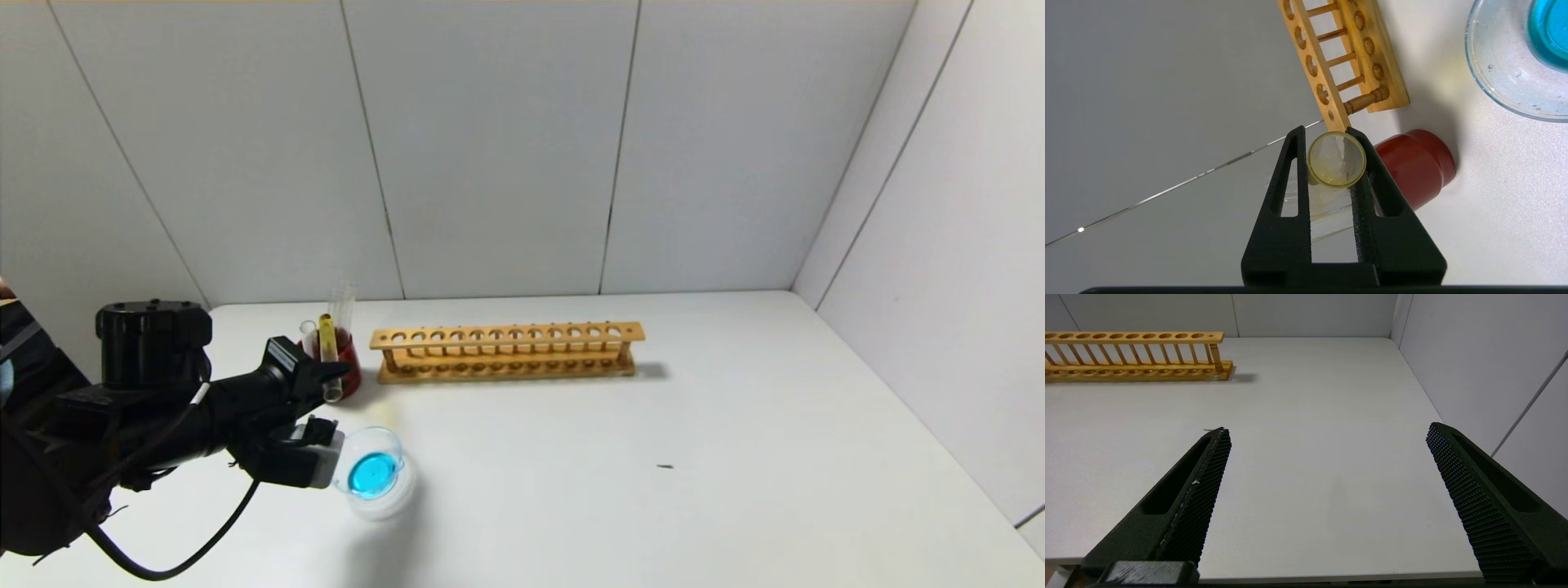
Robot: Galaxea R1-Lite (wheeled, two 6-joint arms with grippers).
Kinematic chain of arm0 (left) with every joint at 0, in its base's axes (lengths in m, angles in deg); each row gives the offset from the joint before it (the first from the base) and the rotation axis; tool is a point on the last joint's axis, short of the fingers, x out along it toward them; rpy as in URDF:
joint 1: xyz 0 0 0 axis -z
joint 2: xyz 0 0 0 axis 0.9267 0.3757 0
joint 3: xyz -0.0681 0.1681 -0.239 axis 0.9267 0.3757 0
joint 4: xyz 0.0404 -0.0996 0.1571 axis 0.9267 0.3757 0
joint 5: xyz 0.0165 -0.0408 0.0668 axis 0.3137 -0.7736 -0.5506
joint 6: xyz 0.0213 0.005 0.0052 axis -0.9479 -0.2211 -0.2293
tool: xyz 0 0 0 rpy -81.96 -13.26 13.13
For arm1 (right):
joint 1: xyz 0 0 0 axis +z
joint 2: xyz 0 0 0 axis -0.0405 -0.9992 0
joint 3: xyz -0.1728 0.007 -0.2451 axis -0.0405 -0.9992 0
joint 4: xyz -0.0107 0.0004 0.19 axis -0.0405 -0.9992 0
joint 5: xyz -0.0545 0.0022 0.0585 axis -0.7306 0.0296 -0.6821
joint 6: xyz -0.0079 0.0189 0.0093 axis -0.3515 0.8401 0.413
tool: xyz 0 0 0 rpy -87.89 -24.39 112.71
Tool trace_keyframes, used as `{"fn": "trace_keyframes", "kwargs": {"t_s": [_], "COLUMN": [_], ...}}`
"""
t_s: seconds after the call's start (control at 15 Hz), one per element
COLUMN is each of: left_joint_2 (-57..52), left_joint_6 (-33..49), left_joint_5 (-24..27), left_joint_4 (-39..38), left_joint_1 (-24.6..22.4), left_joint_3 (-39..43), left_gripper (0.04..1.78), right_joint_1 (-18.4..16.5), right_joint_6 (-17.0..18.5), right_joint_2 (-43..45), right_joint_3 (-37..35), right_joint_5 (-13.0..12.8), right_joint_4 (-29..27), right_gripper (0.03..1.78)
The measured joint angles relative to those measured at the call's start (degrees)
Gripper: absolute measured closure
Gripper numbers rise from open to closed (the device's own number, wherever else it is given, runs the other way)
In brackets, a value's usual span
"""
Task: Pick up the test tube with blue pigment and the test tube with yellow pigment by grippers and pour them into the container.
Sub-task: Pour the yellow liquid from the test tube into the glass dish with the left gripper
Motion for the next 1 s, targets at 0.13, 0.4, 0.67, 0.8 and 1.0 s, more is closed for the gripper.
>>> {"fn": "trace_keyframes", "kwargs": {"t_s": [0.13,0.4,0.67,0.8,1.0], "left_joint_2": [0.59,1.74,2.67,3.01,3.69], "left_joint_6": [-1.13,-2.69,-5.13,-6.01,-7.5], "left_joint_5": [-0.09,-0.15,-0.22,-0.22,-0.3], "left_joint_4": [-0.02,-0.09,-0.06,-0.09,-0.2], "left_joint_1": [0.02,-0.02,-0.09,-0.13,-0.13], "left_joint_3": [0.51,0.94,1.01,0.96,0.62], "left_gripper": [1.48,1.48,1.48,1.48,1.48], "right_joint_1": [0.0,0.0,0.0,0.0,0.0], "right_joint_6": [0.0,0.0,0.02,0.0,0.0], "right_joint_2": [0.0,0.0,0.0,0.0,0.0], "right_joint_3": [0.0,0.0,0.0,0.0,0.0], "right_joint_5": [-0.02,0.0,-0.02,0.0,0.0], "right_joint_4": [0.0,0.0,0.0,0.0,0.02], "right_gripper": [0.06,0.06,0.06,0.06,0.06]}}
